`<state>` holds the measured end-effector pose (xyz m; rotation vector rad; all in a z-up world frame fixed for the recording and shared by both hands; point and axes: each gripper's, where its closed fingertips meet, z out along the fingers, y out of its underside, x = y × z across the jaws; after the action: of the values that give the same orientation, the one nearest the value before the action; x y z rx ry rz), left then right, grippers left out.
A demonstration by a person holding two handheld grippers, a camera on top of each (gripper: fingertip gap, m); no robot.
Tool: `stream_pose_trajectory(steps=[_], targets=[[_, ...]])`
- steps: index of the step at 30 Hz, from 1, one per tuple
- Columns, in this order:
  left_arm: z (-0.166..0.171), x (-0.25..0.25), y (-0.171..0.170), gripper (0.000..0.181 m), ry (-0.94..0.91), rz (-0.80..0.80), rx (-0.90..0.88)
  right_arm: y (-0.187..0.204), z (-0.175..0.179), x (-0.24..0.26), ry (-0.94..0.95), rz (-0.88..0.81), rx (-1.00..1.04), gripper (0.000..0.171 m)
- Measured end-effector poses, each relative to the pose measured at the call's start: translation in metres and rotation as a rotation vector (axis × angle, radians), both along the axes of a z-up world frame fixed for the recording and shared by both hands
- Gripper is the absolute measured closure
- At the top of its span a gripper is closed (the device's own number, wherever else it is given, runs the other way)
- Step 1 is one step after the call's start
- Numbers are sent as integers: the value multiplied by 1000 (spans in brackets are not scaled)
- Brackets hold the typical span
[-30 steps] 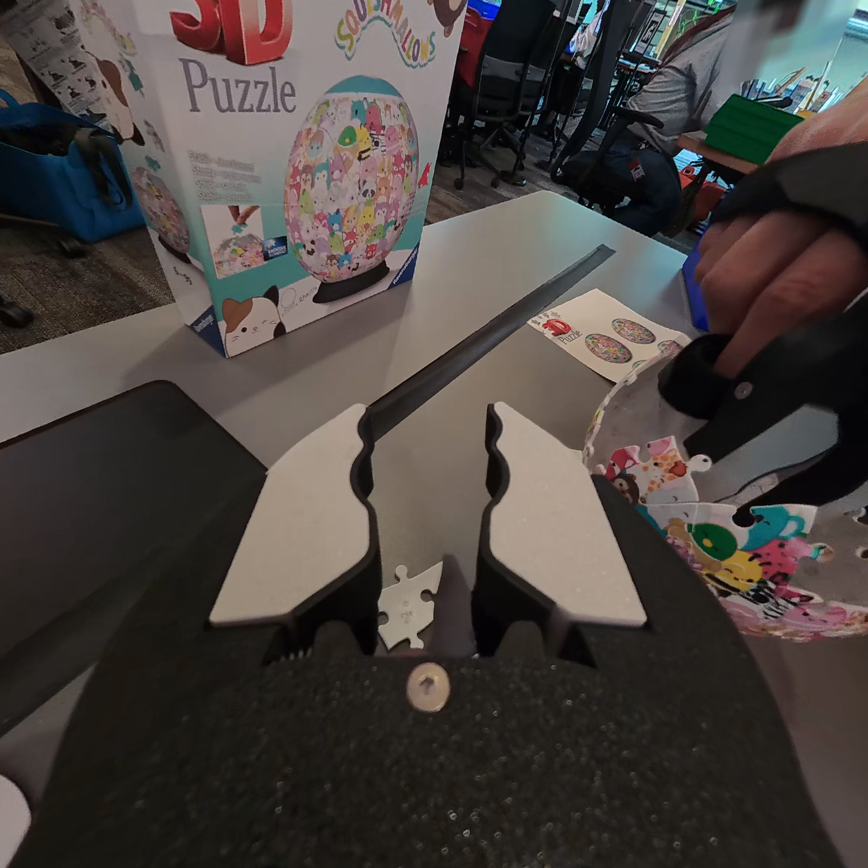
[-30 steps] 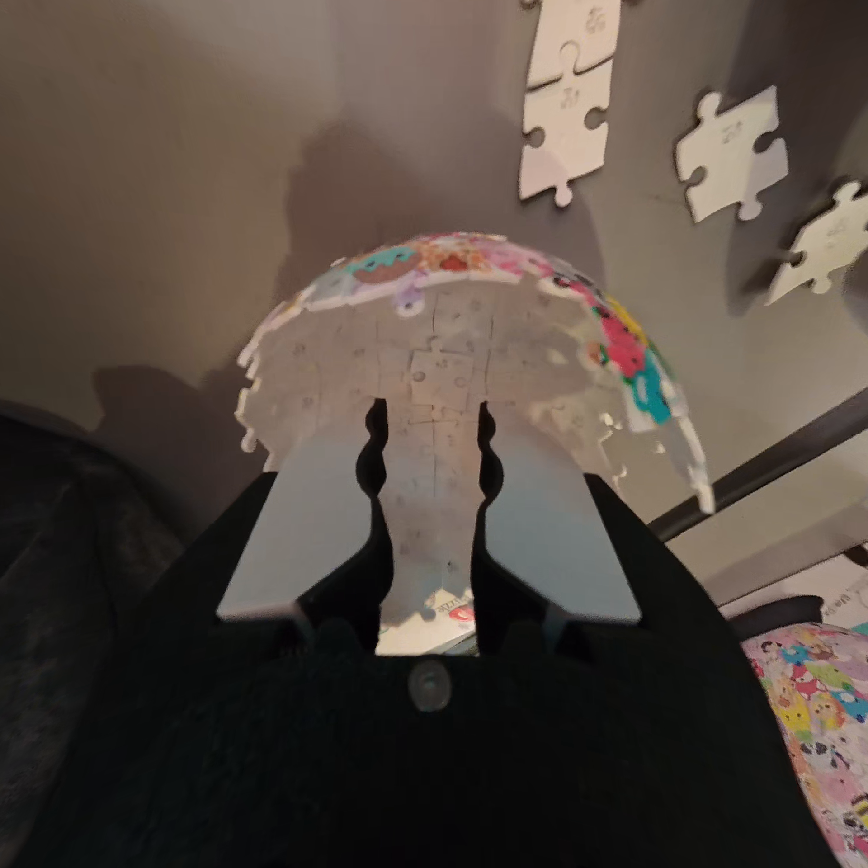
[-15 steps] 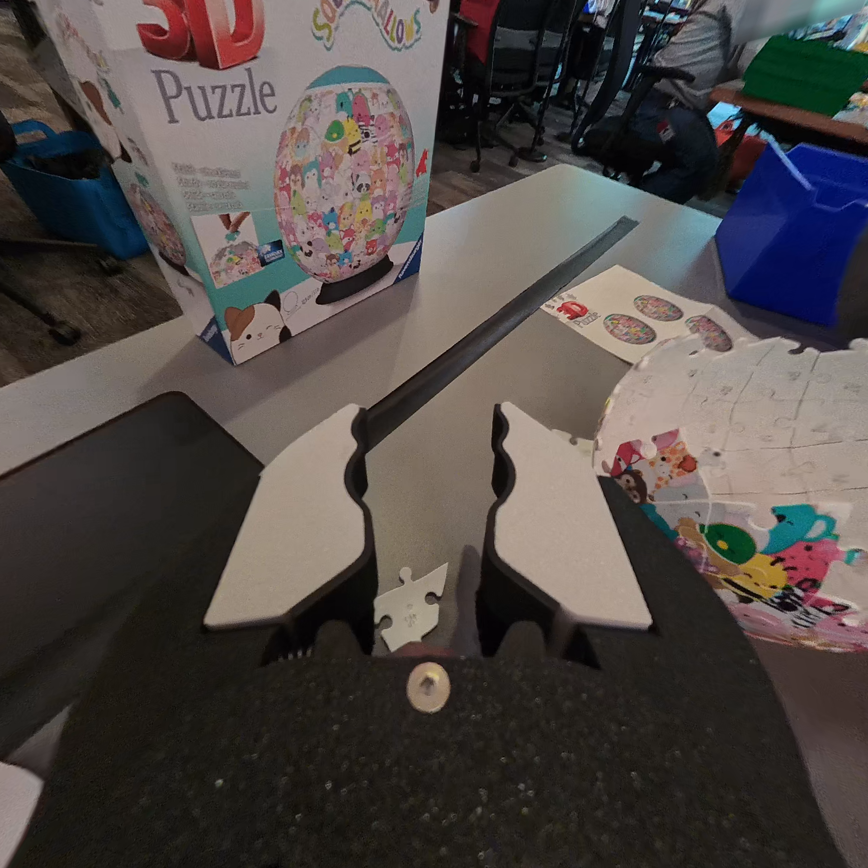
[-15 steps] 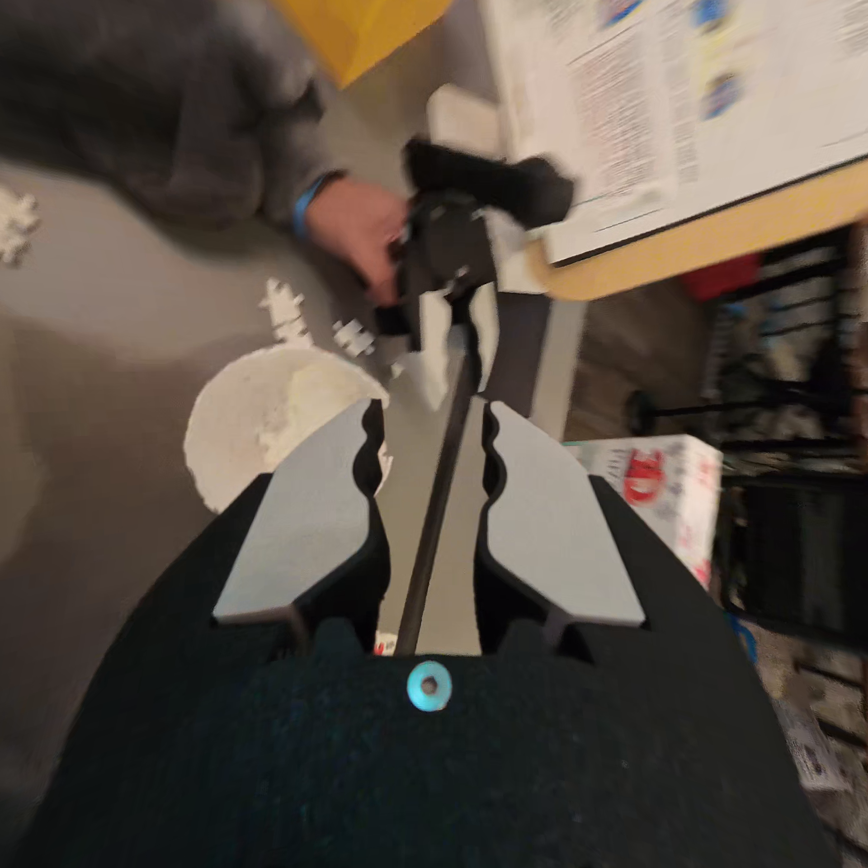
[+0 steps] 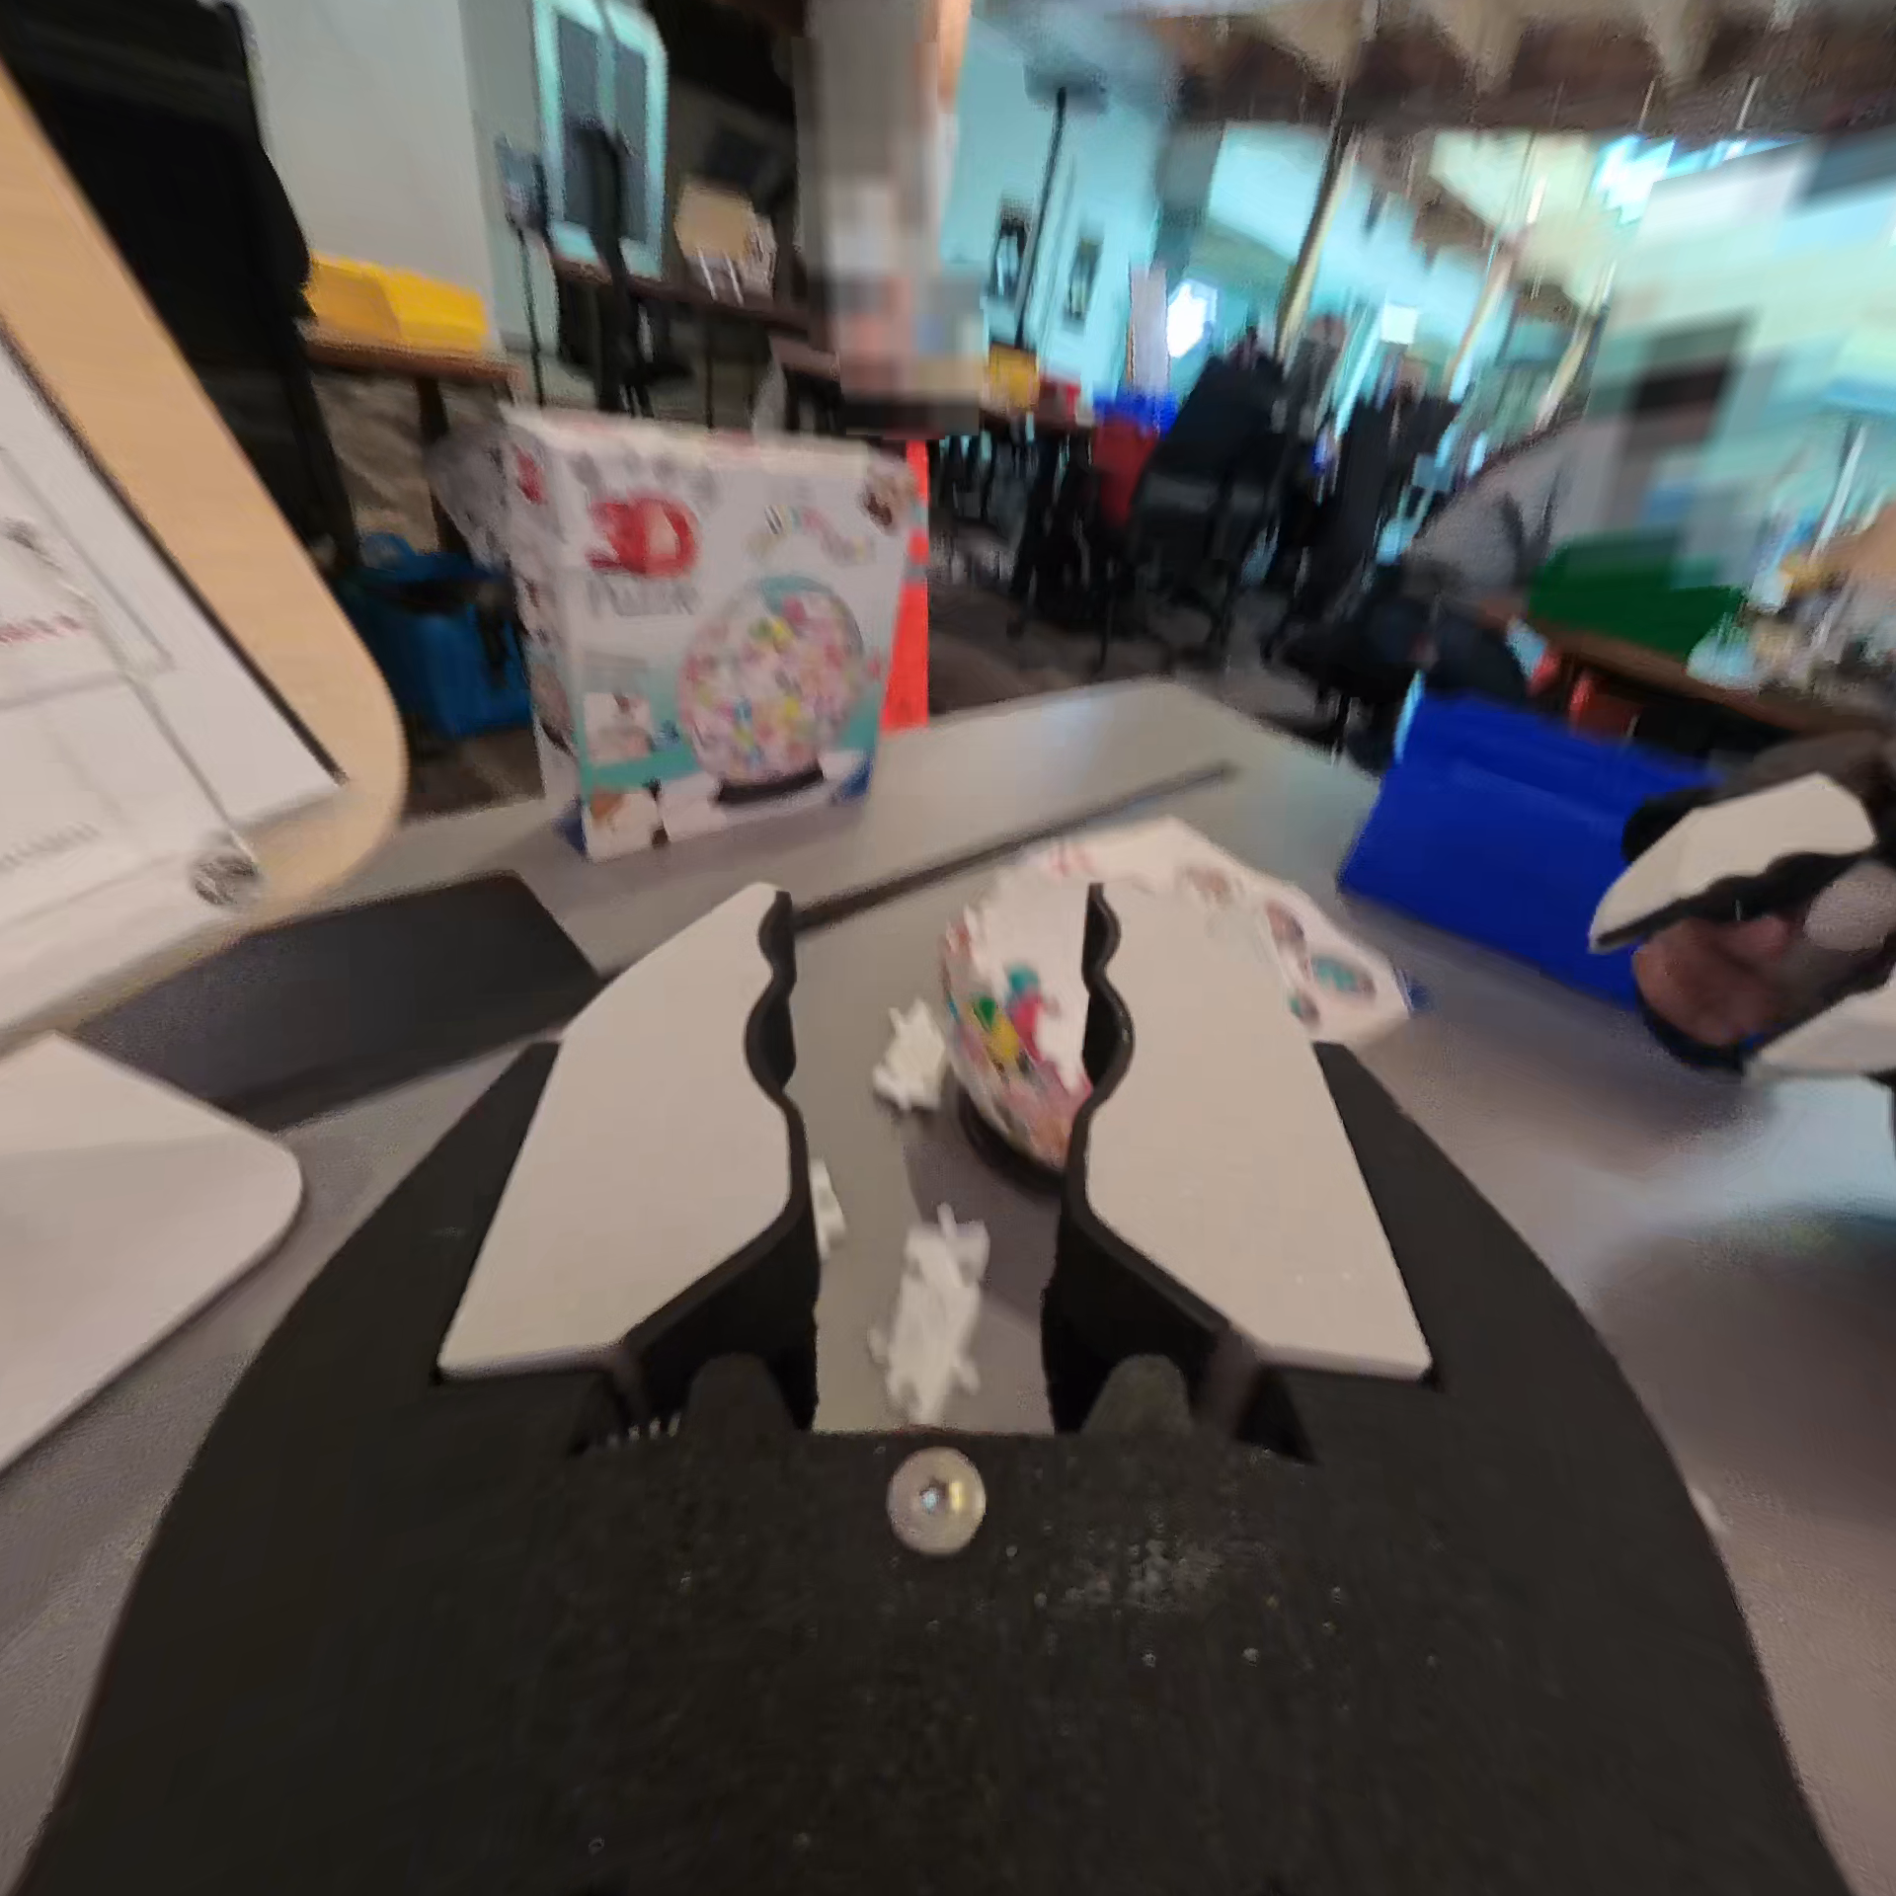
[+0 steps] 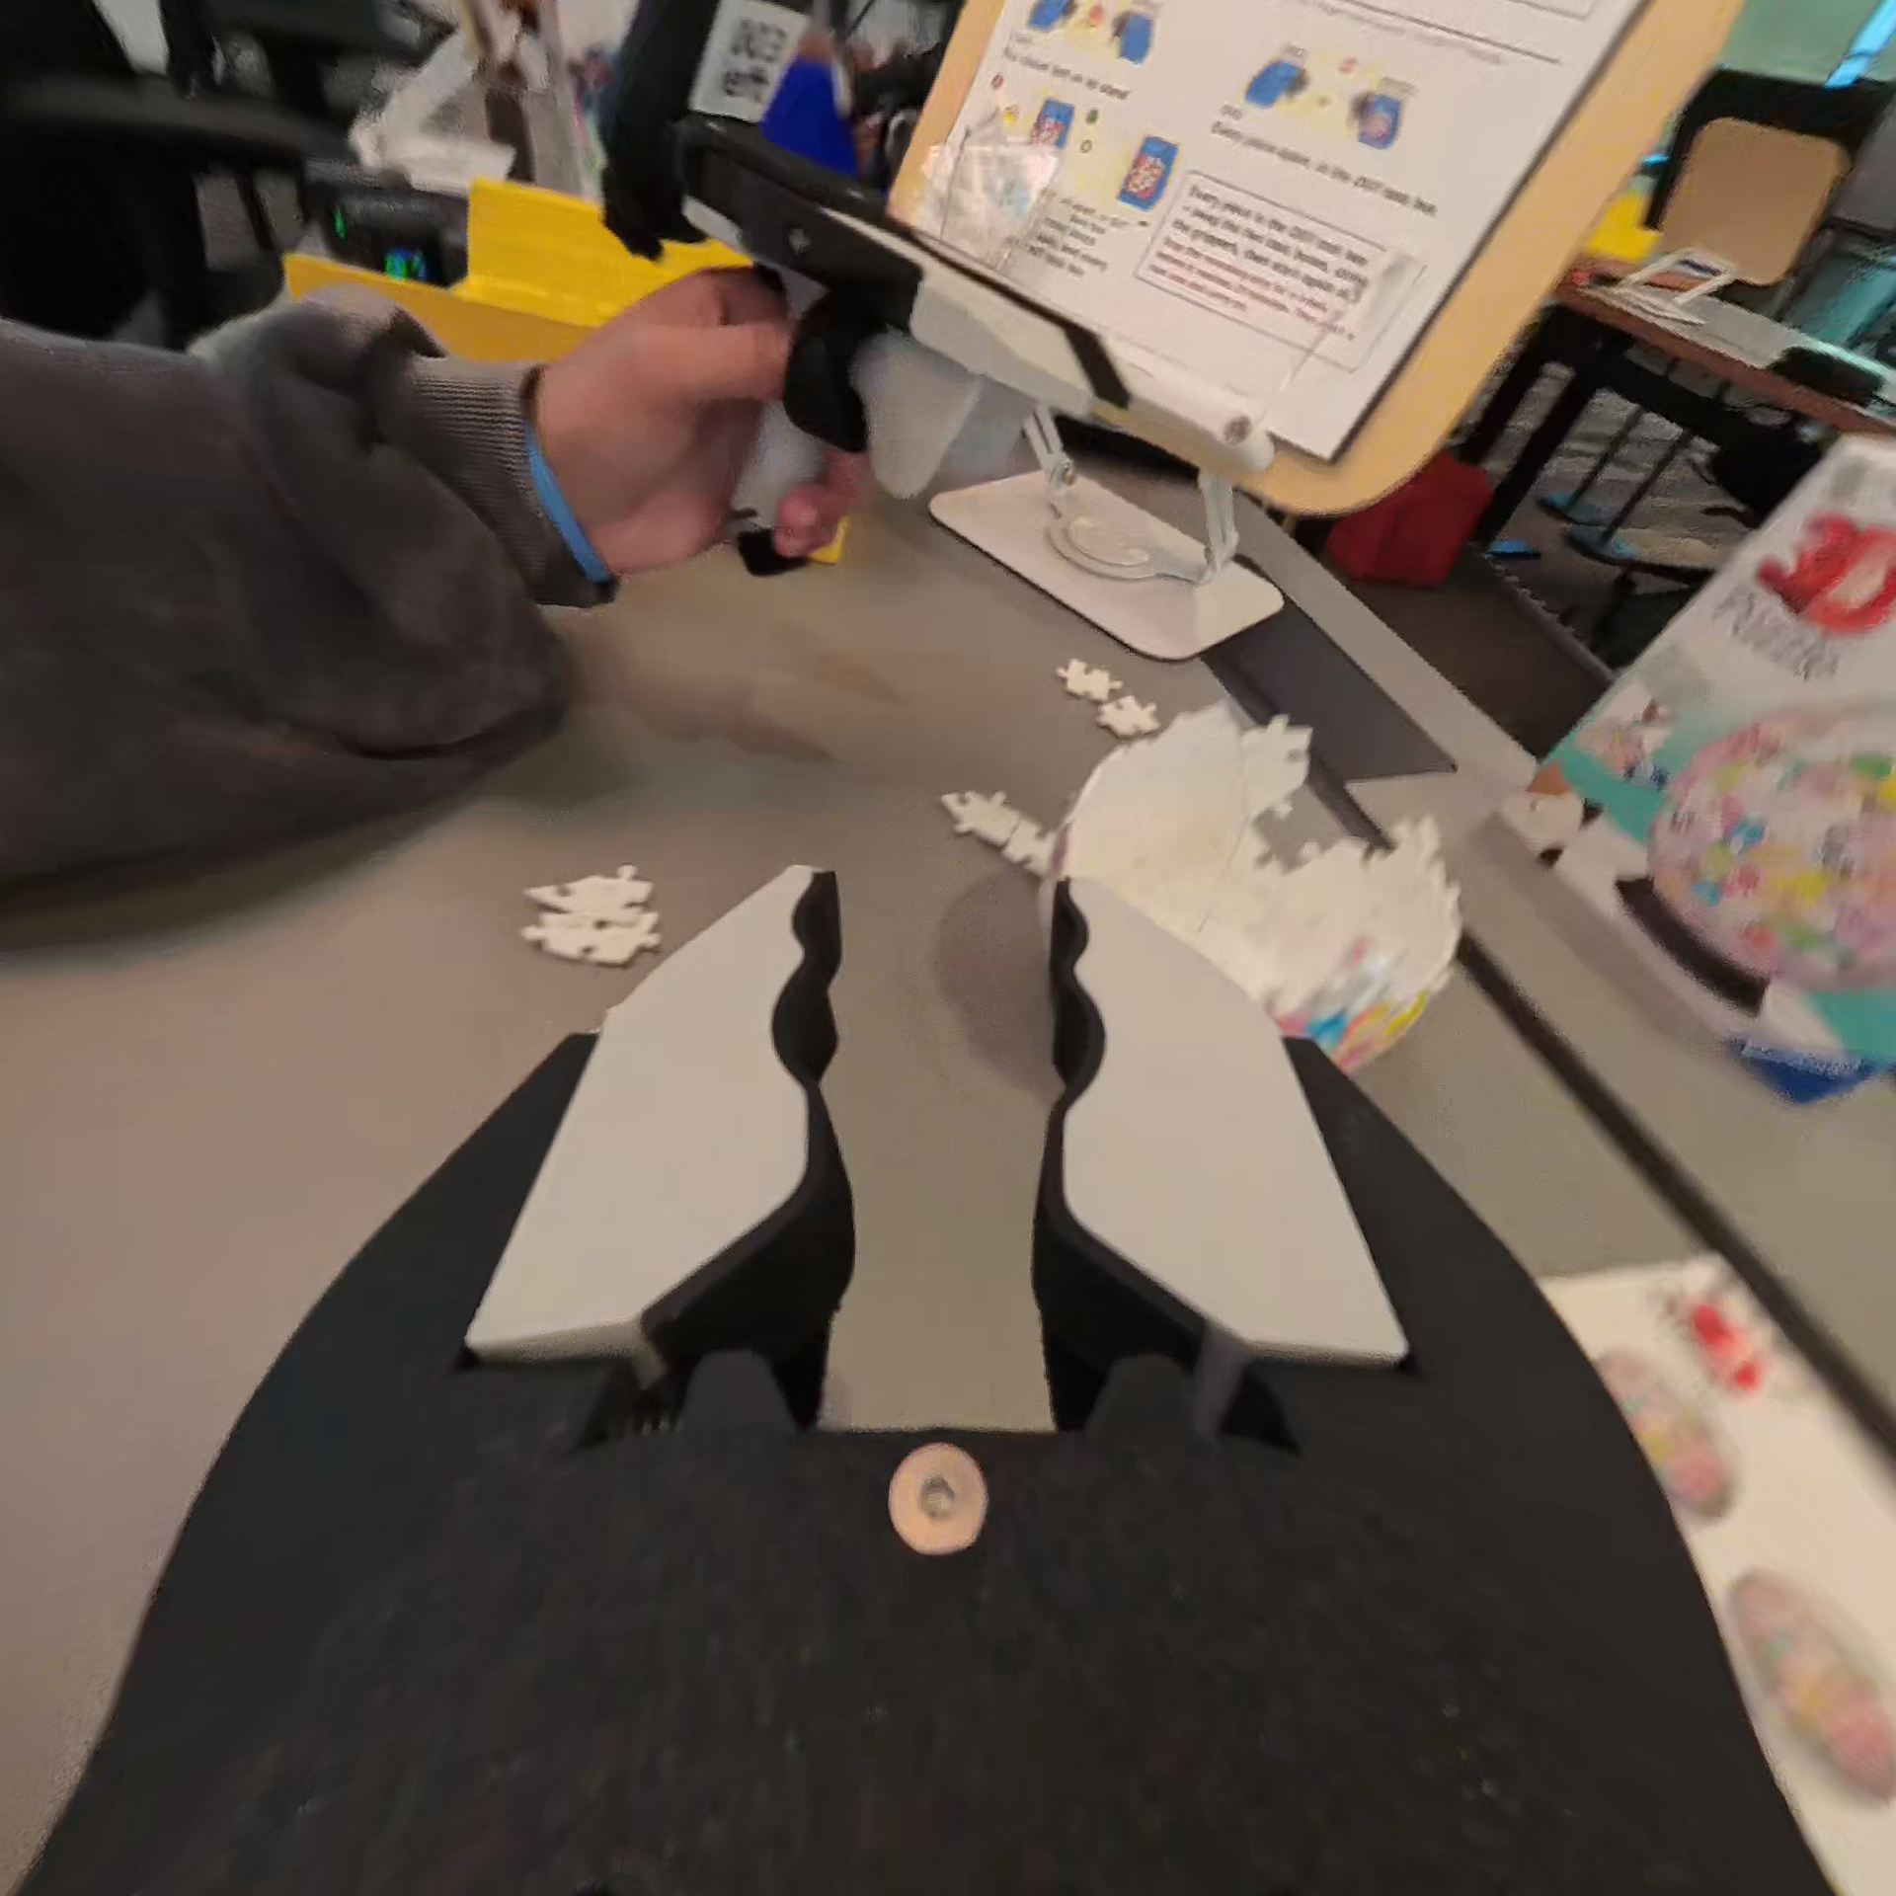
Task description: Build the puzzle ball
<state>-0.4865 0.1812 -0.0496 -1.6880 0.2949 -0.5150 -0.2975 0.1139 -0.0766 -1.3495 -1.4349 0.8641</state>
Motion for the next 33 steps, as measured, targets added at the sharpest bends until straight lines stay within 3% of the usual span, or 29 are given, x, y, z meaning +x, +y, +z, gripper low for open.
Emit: stream_pose_trajectory(steps=[4,7,12,18,33], targets=[[-6,61,-62,134,134,-81,-26,-56,-44,36,25,-101,41,132],[-13,93,-77,152,259,13,-19,-94,-60,40,-67,-98,69,132],[-44,129,-51,181,308,232,-99,-119,-58,48,-54,-107,76,133],[-68,156,-1,181,246,382,-158,-103,-67,57,-18,-119,-21,132],[-102,155,10,181,290,359,-279,-92,-59,67,52,-106,-122,133]])
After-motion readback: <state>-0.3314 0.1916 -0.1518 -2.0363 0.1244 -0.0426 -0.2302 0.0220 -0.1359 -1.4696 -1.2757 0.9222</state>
